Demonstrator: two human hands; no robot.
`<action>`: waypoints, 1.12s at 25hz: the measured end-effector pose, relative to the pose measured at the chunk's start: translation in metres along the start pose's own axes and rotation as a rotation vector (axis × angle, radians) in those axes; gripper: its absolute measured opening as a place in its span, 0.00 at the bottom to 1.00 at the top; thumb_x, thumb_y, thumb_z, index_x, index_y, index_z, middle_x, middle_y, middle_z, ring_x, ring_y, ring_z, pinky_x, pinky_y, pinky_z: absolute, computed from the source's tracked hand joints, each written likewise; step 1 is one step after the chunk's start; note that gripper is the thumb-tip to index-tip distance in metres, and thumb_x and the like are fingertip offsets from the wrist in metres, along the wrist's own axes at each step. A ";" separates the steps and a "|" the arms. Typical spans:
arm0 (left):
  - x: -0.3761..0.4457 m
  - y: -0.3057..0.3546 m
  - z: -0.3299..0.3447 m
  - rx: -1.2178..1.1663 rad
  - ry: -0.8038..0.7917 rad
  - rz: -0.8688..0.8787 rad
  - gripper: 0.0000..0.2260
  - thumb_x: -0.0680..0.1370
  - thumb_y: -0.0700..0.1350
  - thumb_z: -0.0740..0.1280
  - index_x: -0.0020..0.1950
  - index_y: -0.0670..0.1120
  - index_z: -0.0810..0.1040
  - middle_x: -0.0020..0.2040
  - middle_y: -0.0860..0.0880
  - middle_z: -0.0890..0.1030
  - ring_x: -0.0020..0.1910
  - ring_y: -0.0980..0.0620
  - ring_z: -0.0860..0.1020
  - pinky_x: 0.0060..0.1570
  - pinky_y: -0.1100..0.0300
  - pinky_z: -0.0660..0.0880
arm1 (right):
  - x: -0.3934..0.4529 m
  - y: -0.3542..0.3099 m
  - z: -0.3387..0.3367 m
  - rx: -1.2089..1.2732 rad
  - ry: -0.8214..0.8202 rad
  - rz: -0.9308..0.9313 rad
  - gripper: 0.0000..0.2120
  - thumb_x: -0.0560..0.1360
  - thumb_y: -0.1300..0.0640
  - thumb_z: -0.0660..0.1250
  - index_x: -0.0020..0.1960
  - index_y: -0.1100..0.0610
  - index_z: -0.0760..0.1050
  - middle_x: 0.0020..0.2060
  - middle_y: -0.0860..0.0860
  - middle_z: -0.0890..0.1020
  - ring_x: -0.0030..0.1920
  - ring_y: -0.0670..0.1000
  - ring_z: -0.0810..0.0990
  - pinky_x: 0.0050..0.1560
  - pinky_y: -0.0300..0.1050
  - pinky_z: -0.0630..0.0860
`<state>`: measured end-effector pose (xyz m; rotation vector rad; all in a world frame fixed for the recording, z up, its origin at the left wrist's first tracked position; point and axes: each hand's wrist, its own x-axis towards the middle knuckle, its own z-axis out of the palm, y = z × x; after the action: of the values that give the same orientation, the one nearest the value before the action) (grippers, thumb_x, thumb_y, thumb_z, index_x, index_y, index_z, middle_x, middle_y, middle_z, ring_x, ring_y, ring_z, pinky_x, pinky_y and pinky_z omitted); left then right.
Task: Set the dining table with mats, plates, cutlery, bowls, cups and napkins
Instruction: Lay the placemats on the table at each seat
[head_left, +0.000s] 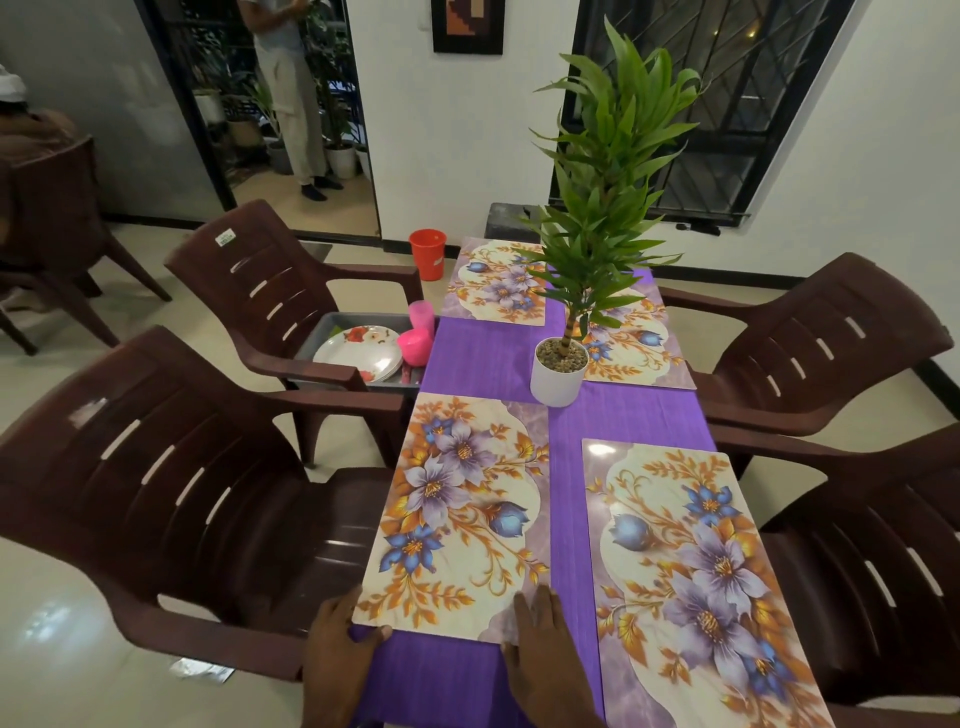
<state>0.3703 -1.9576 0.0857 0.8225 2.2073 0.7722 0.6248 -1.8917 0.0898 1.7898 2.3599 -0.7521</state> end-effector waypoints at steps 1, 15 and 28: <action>0.000 0.000 0.001 0.000 0.001 0.002 0.29 0.73 0.46 0.78 0.72 0.45 0.75 0.69 0.43 0.75 0.66 0.40 0.75 0.67 0.41 0.72 | 0.001 0.000 -0.001 0.006 -0.006 0.006 0.32 0.84 0.45 0.56 0.83 0.51 0.47 0.82 0.54 0.44 0.82 0.58 0.42 0.79 0.51 0.54; -0.070 0.035 0.066 0.009 -0.119 0.409 0.42 0.68 0.61 0.79 0.78 0.54 0.67 0.75 0.52 0.70 0.74 0.49 0.68 0.72 0.55 0.66 | -0.050 0.129 -0.039 0.314 0.518 0.123 0.23 0.83 0.41 0.53 0.73 0.50 0.67 0.72 0.41 0.70 0.72 0.46 0.69 0.71 0.40 0.64; -0.164 0.031 0.207 0.702 -0.535 0.969 0.22 0.80 0.62 0.54 0.71 0.57 0.70 0.73 0.54 0.74 0.68 0.50 0.71 0.59 0.60 0.76 | -0.119 0.280 -0.031 0.302 0.346 0.340 0.36 0.73 0.37 0.58 0.65 0.65 0.77 0.52 0.64 0.82 0.45 0.67 0.81 0.40 0.57 0.80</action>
<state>0.6290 -1.9955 0.0398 2.2197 1.4878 0.0751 0.9276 -1.9291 0.0670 2.5485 2.1136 -0.8408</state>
